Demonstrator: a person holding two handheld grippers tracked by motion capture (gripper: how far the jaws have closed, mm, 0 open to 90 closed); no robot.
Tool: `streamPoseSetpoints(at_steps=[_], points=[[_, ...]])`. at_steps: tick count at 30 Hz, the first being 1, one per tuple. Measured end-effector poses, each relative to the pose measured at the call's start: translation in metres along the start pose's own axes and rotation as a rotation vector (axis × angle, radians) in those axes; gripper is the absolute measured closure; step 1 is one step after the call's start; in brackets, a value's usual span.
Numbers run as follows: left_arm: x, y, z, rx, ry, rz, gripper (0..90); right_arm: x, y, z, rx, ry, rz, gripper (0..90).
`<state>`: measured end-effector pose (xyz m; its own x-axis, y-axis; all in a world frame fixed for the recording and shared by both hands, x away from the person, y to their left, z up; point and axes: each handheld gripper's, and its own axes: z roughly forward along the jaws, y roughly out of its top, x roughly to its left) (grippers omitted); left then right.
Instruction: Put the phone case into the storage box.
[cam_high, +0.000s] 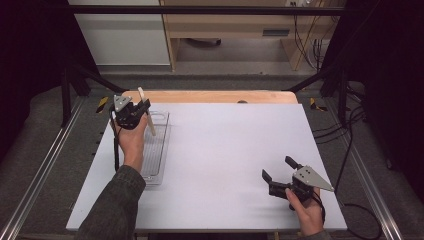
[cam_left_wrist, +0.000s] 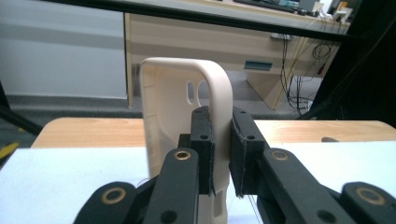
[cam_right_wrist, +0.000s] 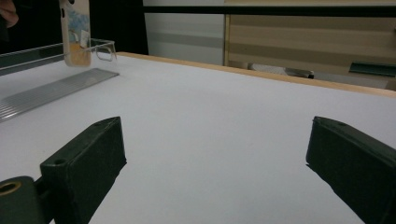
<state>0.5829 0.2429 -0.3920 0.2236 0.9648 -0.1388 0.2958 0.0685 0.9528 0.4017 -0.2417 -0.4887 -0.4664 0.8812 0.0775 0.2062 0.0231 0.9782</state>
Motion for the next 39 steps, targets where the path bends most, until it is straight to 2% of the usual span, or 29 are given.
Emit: streamPoseSetpoints(at_steps=[4, 5, 7, 9, 10, 12, 15, 17, 20, 25, 28, 31, 39], points=[[0.001, 0.0006, 0.0019, 0.011, 0.008, -0.004, 80.5, -0.0019, -0.0003, -0.001, -0.003, 0.0, 0.023, 4.5], [0.0013, 0.0009, 0.0011, 0.005, 0.005, 0.003, 80.5, -0.0025, -0.0004, -0.0008, -0.002, -0.003, 0.022, 4.5], [0.0006, -0.001, 0.0024, 0.029, 0.012, 0.036, 80.5, -0.0032, -0.0006, -0.002, 0.0, -0.009, 0.012, 4.5], [0.0014, -0.0008, 0.0021, 0.018, 0.004, 0.003, 80.5, -0.0041, -0.001, -0.0016, -0.001, -0.007, 0.014, 4.5], [0.0009, -0.0006, 0.0021, 0.012, 0.0, 0.005, 80.5, -0.0043, -0.0011, -0.0009, 0.002, -0.009, 0.01, 4.5], [-0.0004, -0.0017, 0.004, 0.033, 0.01, 0.024, 80.5, -0.0037, -0.0017, -0.0009, 0.005, -0.008, 0.013, 4.5], [0.0003, -0.001, 0.0043, 0.025, 0.011, 0.008, 80.5, -0.0041, -0.0024, 0.0009, 0.007, -0.006, 0.016, 4.6], [-0.0005, -0.0027, 0.0051, 0.04, 0.017, 0.035, 80.5, -0.0038, -0.0026, 0.0004, 0.01, -0.008, 0.011, 4.5], [-0.0019, -0.0057, 0.0053, 0.043, 0.022, 0.044, 80.5, -0.003, -0.002, -0.0007, 0.008, -0.01, 0.008, 4.5], [-0.0037, -0.0072, 0.0059, 0.044, 0.022, 0.036, 80.5, -0.0022, -0.0018, -0.001, 0.008, -0.006, 0.008, 4.5], [-0.003, -0.0068, 0.0063, 0.037, 0.022, 0.017, 80.5, -0.0019, -0.0023, -0.0002, 0.012, -0.004, 0.01, 4.5], [-0.0031, -0.008, 0.007, 0.042, 0.027, 0.049, 80.4, -0.0021, -0.0024, -0.0005, 0.012, -0.005, 0.01, 4.5], [-0.0024, -0.0079, 0.0088, 0.038, 0.03, 0.032, 80.4, -0.0018, -0.0025, -0.0005, 0.012, -0.003, 0.01, 4.5]])
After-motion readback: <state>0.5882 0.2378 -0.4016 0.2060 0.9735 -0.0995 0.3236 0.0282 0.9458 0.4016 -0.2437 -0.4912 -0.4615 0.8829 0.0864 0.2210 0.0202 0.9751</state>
